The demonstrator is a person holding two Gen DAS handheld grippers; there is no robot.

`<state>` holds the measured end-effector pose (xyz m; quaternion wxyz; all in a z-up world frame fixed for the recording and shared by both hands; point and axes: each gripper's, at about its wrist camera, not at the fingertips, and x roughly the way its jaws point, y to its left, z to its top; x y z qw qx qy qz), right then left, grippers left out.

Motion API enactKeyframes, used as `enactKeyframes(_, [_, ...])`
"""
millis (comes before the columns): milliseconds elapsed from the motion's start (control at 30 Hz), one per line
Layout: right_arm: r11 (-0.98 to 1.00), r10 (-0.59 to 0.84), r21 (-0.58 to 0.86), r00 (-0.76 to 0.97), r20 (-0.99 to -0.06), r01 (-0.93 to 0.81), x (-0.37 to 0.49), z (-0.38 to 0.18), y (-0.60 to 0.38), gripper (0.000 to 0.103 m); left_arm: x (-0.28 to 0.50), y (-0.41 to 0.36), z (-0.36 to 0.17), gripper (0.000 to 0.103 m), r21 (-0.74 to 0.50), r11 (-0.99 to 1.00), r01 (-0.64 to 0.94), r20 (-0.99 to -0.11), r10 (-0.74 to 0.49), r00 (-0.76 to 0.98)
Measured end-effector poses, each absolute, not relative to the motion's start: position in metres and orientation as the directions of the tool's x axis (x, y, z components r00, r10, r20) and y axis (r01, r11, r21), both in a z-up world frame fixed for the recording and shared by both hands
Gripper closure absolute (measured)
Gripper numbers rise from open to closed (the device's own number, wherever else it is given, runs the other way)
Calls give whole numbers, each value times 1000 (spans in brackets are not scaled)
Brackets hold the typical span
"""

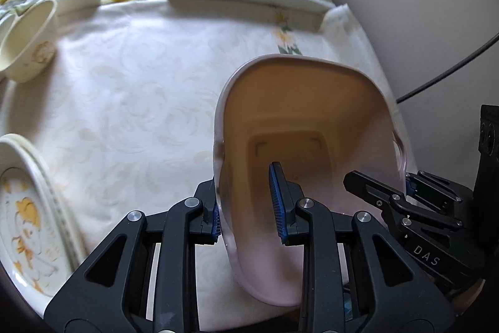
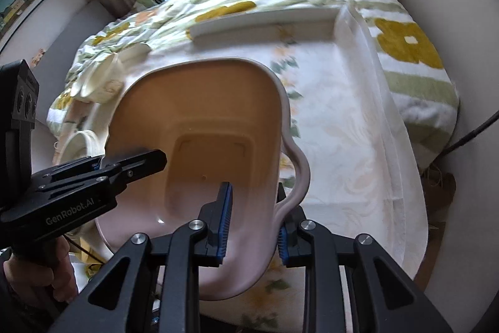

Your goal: Organize plates and bowls

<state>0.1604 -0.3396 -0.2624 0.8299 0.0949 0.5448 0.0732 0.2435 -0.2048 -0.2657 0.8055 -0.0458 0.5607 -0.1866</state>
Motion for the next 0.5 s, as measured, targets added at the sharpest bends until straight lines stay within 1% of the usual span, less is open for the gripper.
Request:
enactKeyframes(100, [966,235,257,385,-893,8,164,-274,-346,80,246,-211,-273,80,-271,927,260,-894,-343,290])
enactKeyframes(500, [954,248,291,369,-896,67,167,-285,-353,80,247,-222,-281,80,-188,933,308,-924,-274,267])
